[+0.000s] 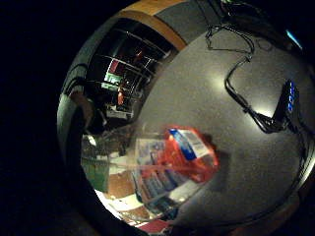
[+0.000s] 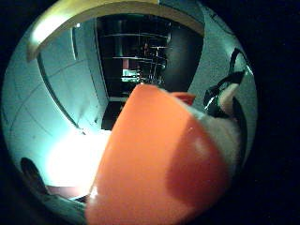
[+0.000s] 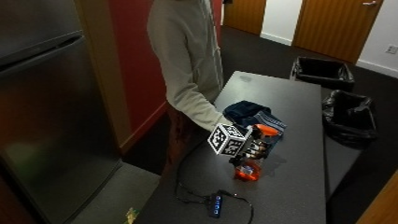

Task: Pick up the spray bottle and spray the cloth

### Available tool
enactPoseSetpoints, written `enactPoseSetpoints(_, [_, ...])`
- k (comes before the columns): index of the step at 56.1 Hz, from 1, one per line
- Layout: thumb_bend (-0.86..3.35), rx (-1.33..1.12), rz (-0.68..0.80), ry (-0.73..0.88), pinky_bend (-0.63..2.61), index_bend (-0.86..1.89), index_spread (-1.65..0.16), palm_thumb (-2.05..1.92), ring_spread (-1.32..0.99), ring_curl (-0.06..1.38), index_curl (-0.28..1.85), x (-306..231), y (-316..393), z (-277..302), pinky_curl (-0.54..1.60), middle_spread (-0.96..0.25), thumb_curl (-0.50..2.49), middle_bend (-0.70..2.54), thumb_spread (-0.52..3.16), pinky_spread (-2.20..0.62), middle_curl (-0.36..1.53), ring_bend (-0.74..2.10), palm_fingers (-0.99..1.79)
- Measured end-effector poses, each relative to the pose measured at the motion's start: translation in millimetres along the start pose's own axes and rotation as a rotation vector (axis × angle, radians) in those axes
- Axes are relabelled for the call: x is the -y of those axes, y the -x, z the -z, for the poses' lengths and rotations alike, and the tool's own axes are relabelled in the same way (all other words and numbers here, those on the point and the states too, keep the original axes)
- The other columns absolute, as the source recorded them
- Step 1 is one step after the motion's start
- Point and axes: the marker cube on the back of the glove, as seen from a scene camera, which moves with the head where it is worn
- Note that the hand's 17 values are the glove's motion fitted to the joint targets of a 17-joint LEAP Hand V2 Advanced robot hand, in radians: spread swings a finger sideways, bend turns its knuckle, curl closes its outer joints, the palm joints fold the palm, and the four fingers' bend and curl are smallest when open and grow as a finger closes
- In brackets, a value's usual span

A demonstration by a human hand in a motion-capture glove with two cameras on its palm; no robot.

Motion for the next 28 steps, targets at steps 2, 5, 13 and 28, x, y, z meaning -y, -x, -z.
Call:
enactPoseSetpoints(2, [-0.06, 0.005, -0.018, 0.006, 0.38, 0.22, -0.21, 0.87, -0.2, 0.43, 0.43, 1.2, 0.4, 1.1, 0.42, -0.13, 0.64, 0.49, 0.5, -0.22, 0.49, 0.54, 1.34])
enactPoseSetpoints(5, [-0.05, 0.021, -0.046, 0.016, 0.37, 0.22, -0.21, 0.86, -0.2, 0.43, 0.43, 1.9, 0.3, 0.6, 0.41, -0.13, 0.62, 0.48, 0.57, -0.21, 0.48, 0.55, 1.33])
enactPoseSetpoints(13, [-0.02, 0.082, -0.069, 0.078, 0.34, 0.21, -0.22, 0.96, -0.2, 0.41, 0.45, 11.0, 3.1, -1.4, 0.39, -0.13, 0.66, 0.44, 0.46, -0.19, 0.47, 0.51, 1.26])
enactPoseSetpoints(28, [-0.05, 0.09, 0.026, 0.119, 0.28, 0.24, -0.2, 0.93, -0.2, 0.43, 0.48, 20.7, 4.0, -10.0, 0.37, -0.14, 0.7, 0.51, 0.37, -0.18, 0.49, 0.55, 1.39])
